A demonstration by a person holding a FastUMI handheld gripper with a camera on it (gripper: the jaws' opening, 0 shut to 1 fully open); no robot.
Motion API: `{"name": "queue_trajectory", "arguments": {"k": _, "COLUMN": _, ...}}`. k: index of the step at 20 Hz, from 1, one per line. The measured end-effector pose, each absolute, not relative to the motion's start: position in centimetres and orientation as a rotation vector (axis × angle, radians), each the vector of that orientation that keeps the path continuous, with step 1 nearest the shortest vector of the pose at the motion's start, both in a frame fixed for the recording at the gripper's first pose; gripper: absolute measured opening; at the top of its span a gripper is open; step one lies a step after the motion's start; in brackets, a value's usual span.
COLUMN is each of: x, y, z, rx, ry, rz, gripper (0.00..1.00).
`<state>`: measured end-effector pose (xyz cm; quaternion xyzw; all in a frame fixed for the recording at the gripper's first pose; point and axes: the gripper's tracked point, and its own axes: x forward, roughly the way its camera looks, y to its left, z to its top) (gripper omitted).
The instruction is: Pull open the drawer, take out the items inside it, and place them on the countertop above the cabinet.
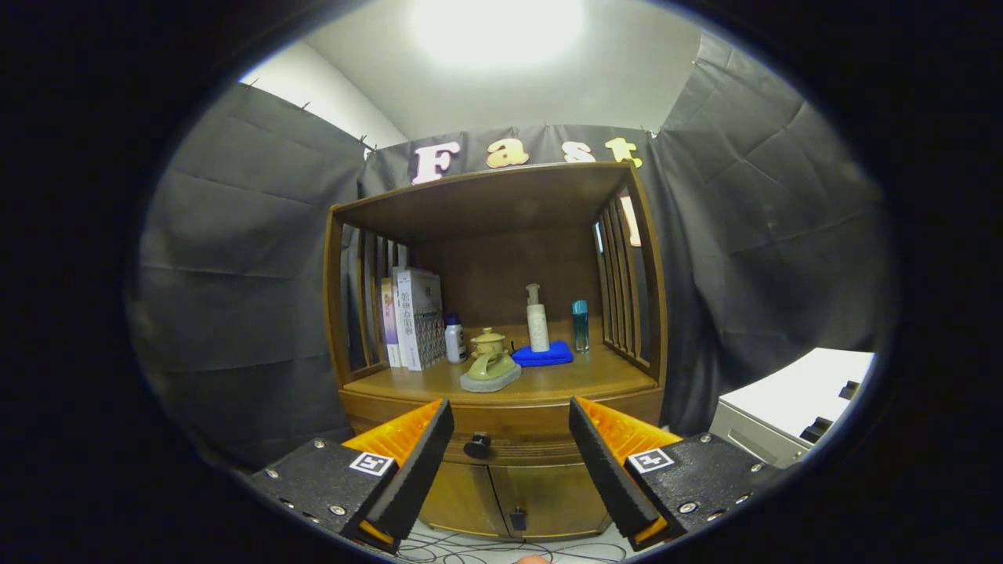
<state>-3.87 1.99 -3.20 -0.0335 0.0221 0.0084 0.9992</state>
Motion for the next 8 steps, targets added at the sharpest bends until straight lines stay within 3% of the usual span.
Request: {"name": "queue_trajectory", "arguments": {"k": 8, "x": -3.75, "y": 1.61, "z": -2.87, "rx": -0.088, "ry": 0.029, "rz": 0.004, "gripper": 0.93}}
